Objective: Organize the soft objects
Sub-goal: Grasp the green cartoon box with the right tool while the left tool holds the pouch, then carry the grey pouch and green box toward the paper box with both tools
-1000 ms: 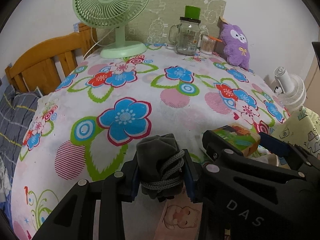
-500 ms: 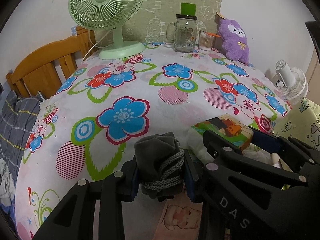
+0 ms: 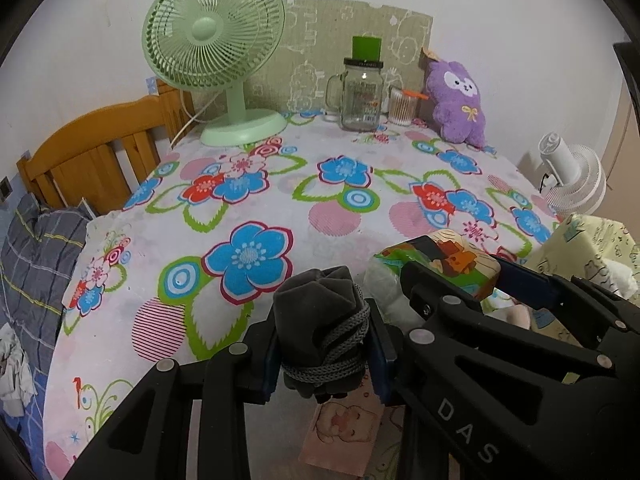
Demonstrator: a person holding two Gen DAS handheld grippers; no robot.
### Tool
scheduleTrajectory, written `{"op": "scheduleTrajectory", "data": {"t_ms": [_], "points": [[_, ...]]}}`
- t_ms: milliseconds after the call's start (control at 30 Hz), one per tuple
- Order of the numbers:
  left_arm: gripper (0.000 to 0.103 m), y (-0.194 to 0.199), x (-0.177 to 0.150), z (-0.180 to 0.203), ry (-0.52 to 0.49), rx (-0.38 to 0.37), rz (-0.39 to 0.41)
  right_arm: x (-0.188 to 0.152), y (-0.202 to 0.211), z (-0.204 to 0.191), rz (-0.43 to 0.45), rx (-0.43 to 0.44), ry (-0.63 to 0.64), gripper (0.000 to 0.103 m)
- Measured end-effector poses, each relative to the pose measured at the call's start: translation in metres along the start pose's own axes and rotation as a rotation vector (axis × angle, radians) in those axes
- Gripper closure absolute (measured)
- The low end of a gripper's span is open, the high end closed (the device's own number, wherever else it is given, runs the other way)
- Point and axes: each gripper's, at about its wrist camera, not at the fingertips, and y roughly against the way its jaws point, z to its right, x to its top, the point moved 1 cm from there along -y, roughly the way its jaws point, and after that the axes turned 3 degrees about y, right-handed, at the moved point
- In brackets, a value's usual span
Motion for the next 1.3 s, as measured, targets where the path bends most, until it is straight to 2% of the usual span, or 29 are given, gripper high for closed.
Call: {"op": "scheduleTrajectory", "data": {"t_ms": [800, 1300], "points": [[0.067, 0.074, 0.009, 0.014, 0.001, -0.012, 0.143, 0.007, 0.082, -0.002, 0.146, -0.002, 0.032, 0.041], [0.067, 0.112, 0.016, 0.028, -0.007, -0.014, 0.204, 0.015, 0.126, 0.004, 0.211, 0.003, 0.045, 0.041]]}}
